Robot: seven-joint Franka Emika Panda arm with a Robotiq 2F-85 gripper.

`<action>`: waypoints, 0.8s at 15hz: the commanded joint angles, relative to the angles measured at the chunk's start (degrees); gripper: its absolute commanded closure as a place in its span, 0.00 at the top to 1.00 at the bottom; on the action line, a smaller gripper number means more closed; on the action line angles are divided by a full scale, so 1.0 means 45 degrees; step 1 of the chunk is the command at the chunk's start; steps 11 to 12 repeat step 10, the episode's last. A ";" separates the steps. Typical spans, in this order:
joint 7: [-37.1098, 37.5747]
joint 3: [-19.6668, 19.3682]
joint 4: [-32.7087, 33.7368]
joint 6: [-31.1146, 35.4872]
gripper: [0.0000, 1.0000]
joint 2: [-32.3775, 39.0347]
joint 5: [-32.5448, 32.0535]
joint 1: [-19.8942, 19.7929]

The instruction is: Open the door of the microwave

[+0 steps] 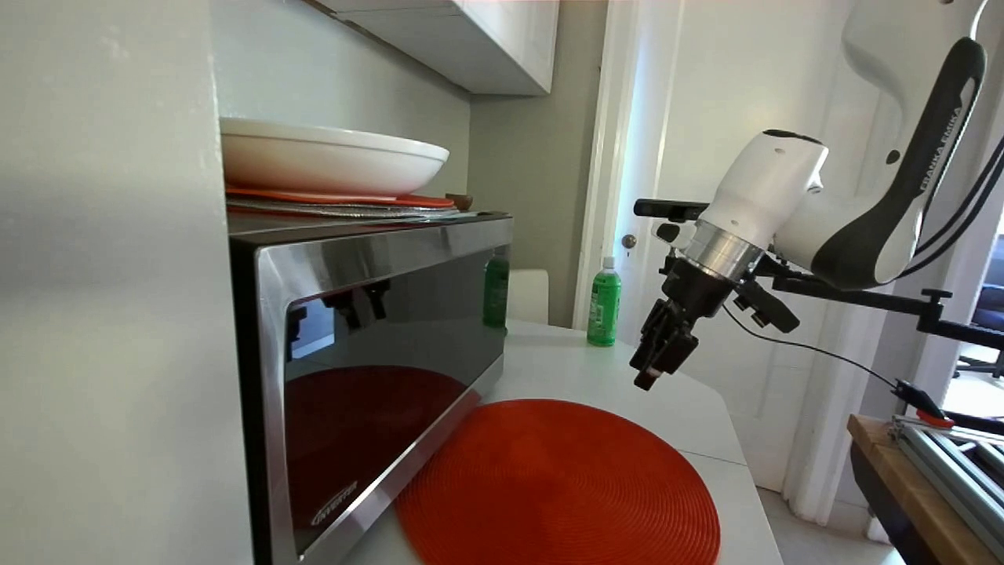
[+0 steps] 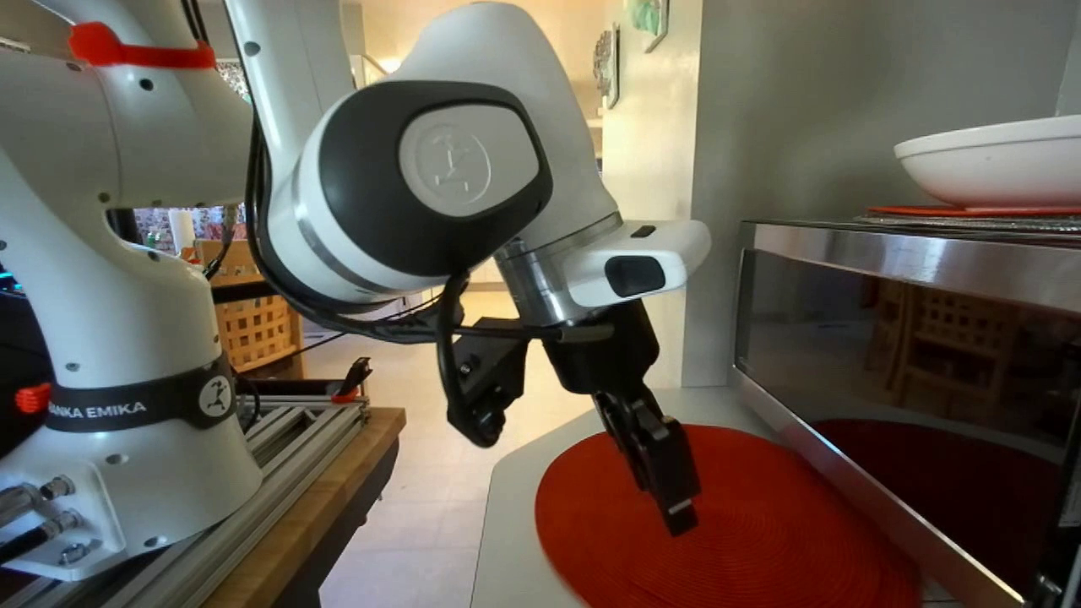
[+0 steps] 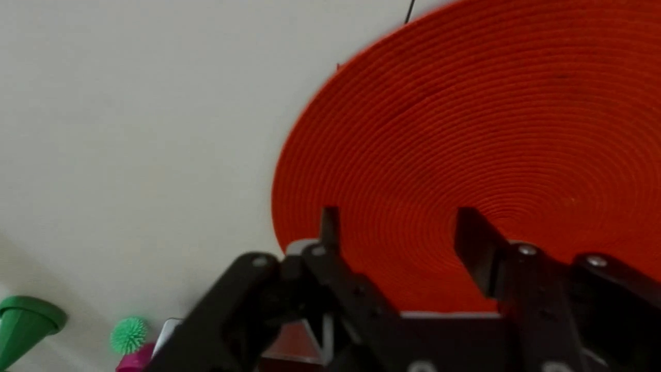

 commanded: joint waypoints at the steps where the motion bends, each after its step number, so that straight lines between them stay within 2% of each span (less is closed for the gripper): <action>1: 0.0038 0.0855 -0.0507 0.0234 0.91 -0.0262 -0.0595 -0.0853; 2: 0.0145 0.1054 -0.0609 0.0174 0.99 -0.0309 -0.0679 -0.0979; 5: 0.0560 0.1603 -0.0768 -0.0543 1.00 -0.0466 -0.0533 -0.1290; 6: 0.0131 0.1144 -0.0532 -0.0095 1.00 -0.0068 -0.0435 -0.0853; 12: 0.0154 0.1185 -0.0525 -0.0127 1.00 -0.0071 -0.0431 -0.0873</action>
